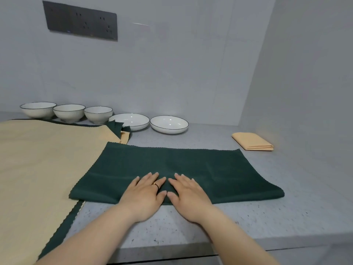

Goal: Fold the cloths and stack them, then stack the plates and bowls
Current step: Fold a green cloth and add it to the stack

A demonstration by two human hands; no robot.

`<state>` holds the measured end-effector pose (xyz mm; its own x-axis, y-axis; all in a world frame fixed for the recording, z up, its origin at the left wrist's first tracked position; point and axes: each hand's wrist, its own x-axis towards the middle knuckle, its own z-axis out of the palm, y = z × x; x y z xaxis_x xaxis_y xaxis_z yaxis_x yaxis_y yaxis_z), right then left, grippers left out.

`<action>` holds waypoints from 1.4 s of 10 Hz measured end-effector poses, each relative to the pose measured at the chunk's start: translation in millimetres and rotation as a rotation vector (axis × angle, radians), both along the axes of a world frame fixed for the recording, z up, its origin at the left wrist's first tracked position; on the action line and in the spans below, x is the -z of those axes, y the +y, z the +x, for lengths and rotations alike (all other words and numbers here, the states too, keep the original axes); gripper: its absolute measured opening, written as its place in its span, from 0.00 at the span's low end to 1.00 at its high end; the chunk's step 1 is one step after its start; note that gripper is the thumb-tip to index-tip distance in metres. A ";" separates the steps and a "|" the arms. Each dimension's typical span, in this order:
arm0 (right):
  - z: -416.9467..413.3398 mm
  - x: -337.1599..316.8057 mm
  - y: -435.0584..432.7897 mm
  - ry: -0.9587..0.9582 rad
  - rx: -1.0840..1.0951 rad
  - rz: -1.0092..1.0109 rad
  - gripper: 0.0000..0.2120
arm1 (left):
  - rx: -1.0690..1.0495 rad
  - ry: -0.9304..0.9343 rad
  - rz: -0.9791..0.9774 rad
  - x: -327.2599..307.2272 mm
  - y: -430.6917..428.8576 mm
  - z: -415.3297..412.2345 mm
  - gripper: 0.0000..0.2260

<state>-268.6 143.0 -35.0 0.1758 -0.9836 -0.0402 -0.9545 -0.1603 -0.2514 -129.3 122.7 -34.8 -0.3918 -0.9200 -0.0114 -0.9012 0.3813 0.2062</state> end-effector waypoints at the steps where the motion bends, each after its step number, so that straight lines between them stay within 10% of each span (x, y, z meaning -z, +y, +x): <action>1: -31.2 -2.9 4.6 0.041 0.099 0.013 0.27 | -0.029 -0.058 0.032 0.1 0.0 18.7 0.25; 5: -149.7 -12.8 30.1 0.121 0.581 0.048 0.28 | -0.163 -0.119 0.045 -2.9 0.8 65.3 0.27; 8: -77.9 -22.0 43.3 0.111 -0.018 -0.116 0.21 | -0.120 -0.030 -0.080 2.2 -1.3 67.8 0.25; 11: -66.4 -11.7 33.9 0.320 0.052 -0.183 0.24 | 0.225 0.026 -0.277 -2.2 24.7 43.2 0.30; 14: -85.3 -11.8 53.3 0.255 0.064 -0.375 0.12 | 0.198 -0.002 -0.230 -2.9 22.0 48.1 0.08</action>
